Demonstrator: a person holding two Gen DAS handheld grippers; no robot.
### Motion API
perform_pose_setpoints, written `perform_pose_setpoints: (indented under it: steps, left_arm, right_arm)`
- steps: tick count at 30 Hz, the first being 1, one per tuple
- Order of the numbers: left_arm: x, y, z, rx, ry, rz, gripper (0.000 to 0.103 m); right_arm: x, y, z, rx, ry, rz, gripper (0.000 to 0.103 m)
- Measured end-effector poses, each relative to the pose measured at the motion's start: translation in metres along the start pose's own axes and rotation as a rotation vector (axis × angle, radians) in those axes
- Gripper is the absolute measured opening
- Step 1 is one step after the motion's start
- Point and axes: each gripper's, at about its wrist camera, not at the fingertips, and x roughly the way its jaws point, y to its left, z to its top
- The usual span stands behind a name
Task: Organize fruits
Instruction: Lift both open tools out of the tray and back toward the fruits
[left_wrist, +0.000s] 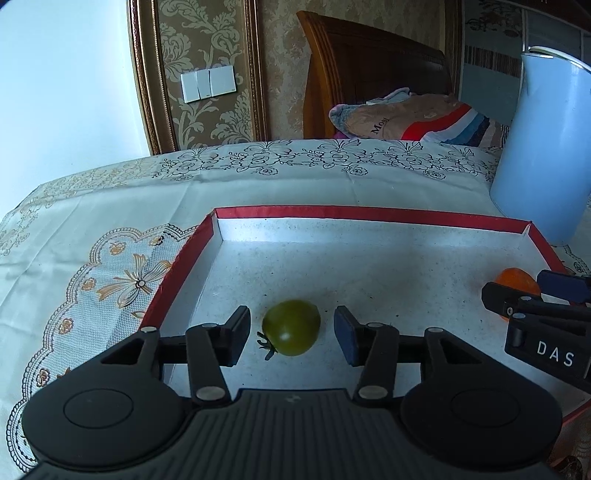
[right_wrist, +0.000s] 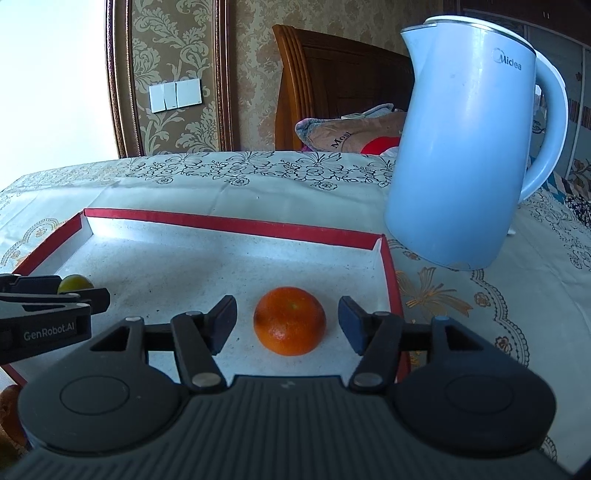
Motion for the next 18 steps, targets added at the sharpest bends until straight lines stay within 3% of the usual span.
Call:
perform_pose_setpoints:
  steps: [6,10,12,18]
  left_arm:
    - [-0.008,-0.001,0.000,0.006,-0.033,0.000,0.053]
    - [-0.014,0.000,-0.001,-0.001,-0.053,0.005,0.058]
    - [-0.017,0.000,-0.002,0.002,-0.064,0.014,0.058]
    - [-0.031,0.004,-0.007,-0.010,-0.095,0.003,0.059]
  right_arm:
    - [-0.008,-0.003,0.001,0.020,-0.032,-0.007,0.077]
    - [-0.012,-0.004,0.000,0.027,-0.042,-0.001,0.077]
    - [-0.013,-0.004,-0.001,0.027,-0.043,0.000,0.084]
    - [-0.019,-0.005,-0.006,0.030,-0.052,-0.007,0.092]
